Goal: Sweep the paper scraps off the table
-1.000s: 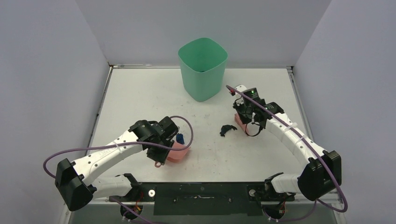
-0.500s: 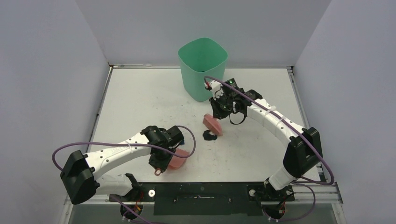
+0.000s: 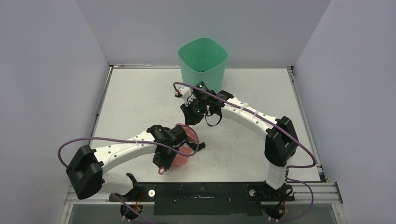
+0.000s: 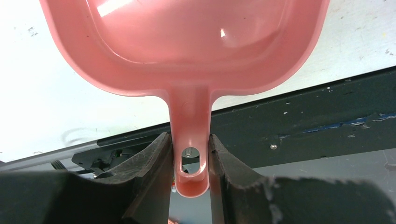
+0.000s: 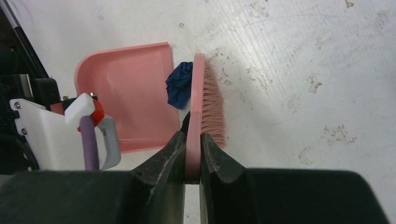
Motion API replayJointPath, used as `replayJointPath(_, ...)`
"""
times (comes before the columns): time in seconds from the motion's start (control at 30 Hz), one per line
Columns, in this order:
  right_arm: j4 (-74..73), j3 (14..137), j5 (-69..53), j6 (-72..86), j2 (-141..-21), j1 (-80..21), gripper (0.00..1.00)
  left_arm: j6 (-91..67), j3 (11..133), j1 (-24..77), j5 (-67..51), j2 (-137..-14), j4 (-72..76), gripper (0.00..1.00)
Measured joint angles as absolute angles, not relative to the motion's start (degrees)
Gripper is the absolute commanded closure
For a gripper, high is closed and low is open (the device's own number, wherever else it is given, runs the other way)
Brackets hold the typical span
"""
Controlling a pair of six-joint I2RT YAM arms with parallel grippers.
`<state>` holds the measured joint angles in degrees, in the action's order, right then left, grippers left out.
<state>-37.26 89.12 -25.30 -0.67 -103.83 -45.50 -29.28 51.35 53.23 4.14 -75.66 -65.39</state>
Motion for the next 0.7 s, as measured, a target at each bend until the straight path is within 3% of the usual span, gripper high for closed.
replayJointPath(0.33,-38.9,88.9,-30.3,-5.4,-103.3,-46.9,0.95,-29.5,51.4,53.2,4.3,-75.9,-63.0,1.0)
replayJointPath(0.7,-41.7,84.4,-32.1,-8.8,-91.4,-45.8,0.95,-32.6,51.4,54.4,6.6,-70.1,-61.8,1.0)
